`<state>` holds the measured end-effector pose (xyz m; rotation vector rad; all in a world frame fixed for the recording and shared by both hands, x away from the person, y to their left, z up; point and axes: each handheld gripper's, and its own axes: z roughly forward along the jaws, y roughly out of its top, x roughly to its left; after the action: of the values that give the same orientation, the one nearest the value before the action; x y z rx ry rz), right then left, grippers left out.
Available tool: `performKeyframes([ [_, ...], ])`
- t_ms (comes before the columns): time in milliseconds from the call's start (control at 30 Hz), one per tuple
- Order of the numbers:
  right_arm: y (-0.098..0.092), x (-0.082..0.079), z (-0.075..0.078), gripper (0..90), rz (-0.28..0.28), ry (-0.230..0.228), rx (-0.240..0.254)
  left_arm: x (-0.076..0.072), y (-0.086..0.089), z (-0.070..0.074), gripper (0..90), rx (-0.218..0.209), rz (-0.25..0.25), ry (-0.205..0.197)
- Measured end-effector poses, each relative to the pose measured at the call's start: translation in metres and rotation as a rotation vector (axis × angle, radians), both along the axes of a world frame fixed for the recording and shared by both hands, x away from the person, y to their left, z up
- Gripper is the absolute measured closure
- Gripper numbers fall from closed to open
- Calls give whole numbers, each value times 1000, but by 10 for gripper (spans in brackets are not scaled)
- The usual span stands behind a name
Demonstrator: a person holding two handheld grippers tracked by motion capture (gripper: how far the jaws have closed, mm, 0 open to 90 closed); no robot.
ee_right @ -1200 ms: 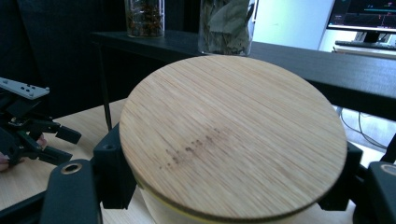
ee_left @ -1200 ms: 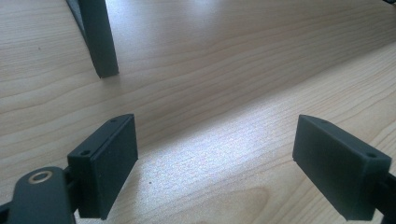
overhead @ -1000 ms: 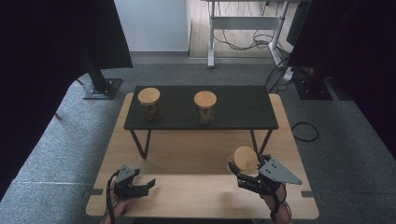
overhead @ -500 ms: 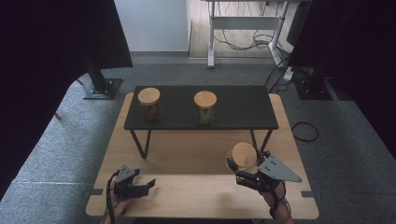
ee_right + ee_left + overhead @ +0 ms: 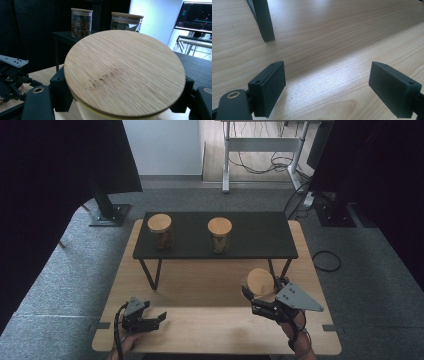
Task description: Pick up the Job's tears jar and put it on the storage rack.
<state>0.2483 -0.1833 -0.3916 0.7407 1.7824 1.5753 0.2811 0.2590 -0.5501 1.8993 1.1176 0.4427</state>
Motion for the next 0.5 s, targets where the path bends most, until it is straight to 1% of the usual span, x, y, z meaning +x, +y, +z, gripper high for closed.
performKeyframes([
  [67,0,1,2,246,-1,-4,0,0,0,0,133,0,0,0],
  [300,-3,4,7,246,4,-8,24,0,0,0,133,1,-1,0],
  [500,-6,8,11,246,8,1,37,0,0,0,132,3,-1,0],
])
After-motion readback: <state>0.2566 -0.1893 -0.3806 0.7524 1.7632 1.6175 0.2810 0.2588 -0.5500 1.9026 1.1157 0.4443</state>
